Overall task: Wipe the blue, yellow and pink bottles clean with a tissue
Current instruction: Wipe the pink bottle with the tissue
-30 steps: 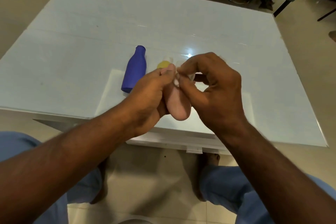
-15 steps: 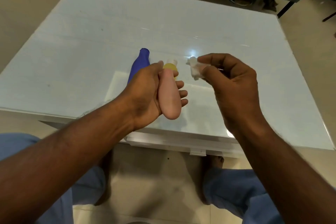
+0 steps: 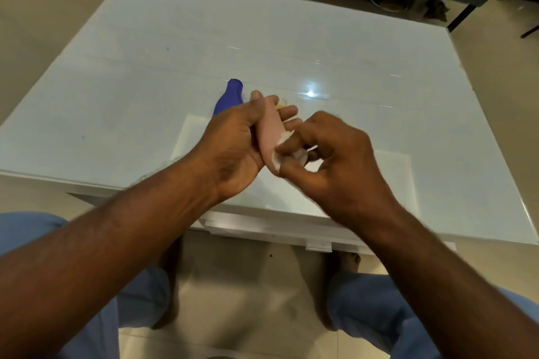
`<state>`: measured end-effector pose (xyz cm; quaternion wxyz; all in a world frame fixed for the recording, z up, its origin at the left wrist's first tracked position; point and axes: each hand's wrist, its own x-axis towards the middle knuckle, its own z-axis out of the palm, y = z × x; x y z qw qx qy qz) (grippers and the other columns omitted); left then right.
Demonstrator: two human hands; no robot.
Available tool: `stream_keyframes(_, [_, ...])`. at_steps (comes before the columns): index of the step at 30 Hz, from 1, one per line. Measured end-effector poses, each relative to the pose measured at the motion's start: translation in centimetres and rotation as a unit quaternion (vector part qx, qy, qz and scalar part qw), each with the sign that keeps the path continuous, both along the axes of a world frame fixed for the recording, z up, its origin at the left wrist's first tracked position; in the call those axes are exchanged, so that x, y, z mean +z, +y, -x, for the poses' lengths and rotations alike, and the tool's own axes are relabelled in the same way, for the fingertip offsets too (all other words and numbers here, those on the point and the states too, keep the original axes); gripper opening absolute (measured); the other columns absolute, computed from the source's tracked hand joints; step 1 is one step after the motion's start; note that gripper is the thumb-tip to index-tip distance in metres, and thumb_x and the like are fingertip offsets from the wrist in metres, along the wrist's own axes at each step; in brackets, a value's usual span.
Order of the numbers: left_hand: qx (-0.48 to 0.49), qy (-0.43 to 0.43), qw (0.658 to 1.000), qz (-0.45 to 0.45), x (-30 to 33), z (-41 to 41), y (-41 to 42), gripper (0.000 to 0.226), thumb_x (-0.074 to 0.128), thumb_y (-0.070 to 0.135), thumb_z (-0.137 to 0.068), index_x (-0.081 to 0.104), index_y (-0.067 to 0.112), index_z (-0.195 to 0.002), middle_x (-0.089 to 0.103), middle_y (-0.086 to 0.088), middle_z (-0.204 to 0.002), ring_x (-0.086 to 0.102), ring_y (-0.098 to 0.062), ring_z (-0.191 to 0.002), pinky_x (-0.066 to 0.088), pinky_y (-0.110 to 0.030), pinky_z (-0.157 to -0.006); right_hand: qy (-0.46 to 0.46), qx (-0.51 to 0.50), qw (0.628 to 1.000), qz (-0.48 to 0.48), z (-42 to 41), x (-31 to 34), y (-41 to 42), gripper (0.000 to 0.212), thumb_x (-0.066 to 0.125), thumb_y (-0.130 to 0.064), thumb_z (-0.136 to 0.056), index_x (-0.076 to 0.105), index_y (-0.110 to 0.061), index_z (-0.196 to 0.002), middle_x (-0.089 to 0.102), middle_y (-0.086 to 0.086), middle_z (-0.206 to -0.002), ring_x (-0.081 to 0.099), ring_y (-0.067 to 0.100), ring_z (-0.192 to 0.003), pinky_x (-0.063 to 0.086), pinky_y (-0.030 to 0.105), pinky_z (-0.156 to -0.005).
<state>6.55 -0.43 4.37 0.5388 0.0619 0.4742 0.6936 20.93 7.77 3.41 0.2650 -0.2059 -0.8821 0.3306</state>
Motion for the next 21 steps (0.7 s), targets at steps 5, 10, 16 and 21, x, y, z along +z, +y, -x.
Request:
stream_keyframes(5, [-0.049, 0.012, 0.999, -0.005, -0.3, -1.9, -0.3, 0.024, 0.044, 0.024, -0.109, 0.059, 0.020, -0.127, 0.068, -0.018, -0.131, 0.069, -0.033, -0.118, 0.061, -0.041, -0.091, 0.088, -0.077, 0.990, 0.082, -0.2, 0.7, 1.1, 0.012, 0.078, -0.007, -0.088, 0.075, -0.018, -0.091, 0.073, -0.001, -0.094, 0.072, 0.016, -0.089, 0.063, 0.033, -0.070])
stream_keyframes(10, [0.051, 0.019, 0.998, -0.010, -0.5, 0.6, 0.2, 0.039, 0.041, 0.029, -0.110, 0.048, 0.007, -0.142, 0.070, -0.016, -0.128, 0.071, -0.030, -0.115, 0.053, -0.049, -0.105, -0.067, 0.047, 0.997, 0.013, -0.1, -0.1, 0.0, 0.011, 0.086, -0.013, -0.082, 0.080, -0.020, -0.088, 0.069, -0.005, -0.092, 0.068, 0.013, -0.086, 0.058, 0.032, -0.071])
stream_keyframes(16, [-0.054, 0.079, 0.995, 0.012, -0.7, -1.3, -0.3, 0.026, 0.042, 0.032, -0.109, 0.066, 0.025, -0.118, 0.071, -0.014, -0.128, 0.070, -0.028, -0.117, 0.055, -0.046, -0.102, 0.069, -0.060, 0.994, 0.051, 0.2, 0.5, 0.7, 0.014, 0.077, -0.002, -0.085, 0.077, -0.012, -0.094, 0.071, -0.002, -0.094, 0.070, 0.016, -0.090, 0.062, 0.038, -0.074])
stream_keyframes(21, [0.027, 0.041, 0.999, -0.002, -0.3, -0.2, 0.0, 0.031, 0.041, 0.027, -0.110, 0.056, 0.010, -0.132, 0.073, -0.016, -0.123, 0.073, -0.028, -0.111, 0.060, -0.043, -0.093, -0.028, 0.048, 0.998, 0.015, 0.0, 0.4, -0.1, 0.009, 0.083, -0.010, -0.080, 0.079, -0.016, -0.086, 0.066, -0.014, -0.091, 0.066, 0.006, -0.090, 0.053, 0.018, -0.069])
